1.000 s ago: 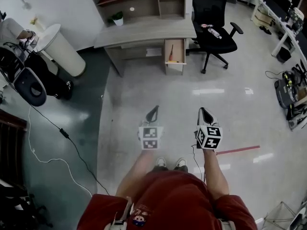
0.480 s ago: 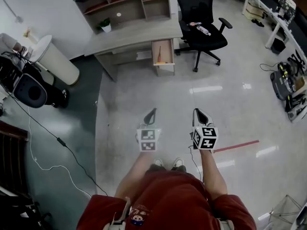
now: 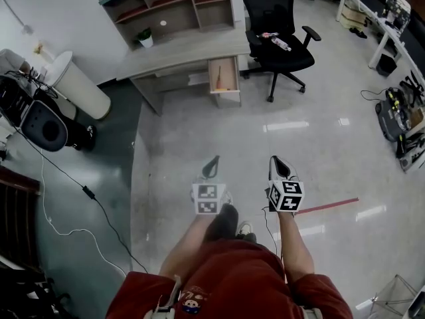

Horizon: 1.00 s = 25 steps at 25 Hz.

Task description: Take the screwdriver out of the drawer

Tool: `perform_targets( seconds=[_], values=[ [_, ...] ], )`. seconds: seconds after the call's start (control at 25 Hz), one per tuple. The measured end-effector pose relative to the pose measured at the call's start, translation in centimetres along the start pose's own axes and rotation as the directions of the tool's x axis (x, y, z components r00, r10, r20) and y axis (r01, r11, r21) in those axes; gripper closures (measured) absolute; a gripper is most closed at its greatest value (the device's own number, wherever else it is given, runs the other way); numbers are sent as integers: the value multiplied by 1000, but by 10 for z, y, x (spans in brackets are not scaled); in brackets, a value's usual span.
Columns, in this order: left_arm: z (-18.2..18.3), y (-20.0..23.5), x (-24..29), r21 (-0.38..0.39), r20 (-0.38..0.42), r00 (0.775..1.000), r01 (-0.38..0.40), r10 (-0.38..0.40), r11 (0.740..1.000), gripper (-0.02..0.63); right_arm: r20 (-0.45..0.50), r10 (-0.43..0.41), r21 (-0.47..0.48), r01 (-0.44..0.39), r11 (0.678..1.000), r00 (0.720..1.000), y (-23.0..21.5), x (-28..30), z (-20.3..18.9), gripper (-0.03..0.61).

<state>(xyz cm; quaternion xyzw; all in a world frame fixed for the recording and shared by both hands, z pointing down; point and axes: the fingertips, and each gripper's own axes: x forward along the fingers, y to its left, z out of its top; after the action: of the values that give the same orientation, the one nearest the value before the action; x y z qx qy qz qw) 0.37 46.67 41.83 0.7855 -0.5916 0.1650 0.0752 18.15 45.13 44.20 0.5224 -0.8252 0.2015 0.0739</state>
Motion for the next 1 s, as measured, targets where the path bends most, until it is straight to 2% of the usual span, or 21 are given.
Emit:
perform_targets(
  seconds=[0.48, 0.76, 1.0],
  values=[
    [5, 21, 45, -18, 3, 1000, 9, -9, 1000, 615, -17, -11, -29, 11, 1000, 1000, -10, 45, 12, 577],
    [9, 58, 100, -25, 2, 1000, -3, 3, 1000, 615, -23, -21, -49, 20, 999, 1000, -22, 107, 27, 577],
    [26, 99, 154, -43, -11, 1000, 4, -5, 999, 615, -34, -28, -56, 26, 998, 999, -25, 172, 61, 578]
  ],
)
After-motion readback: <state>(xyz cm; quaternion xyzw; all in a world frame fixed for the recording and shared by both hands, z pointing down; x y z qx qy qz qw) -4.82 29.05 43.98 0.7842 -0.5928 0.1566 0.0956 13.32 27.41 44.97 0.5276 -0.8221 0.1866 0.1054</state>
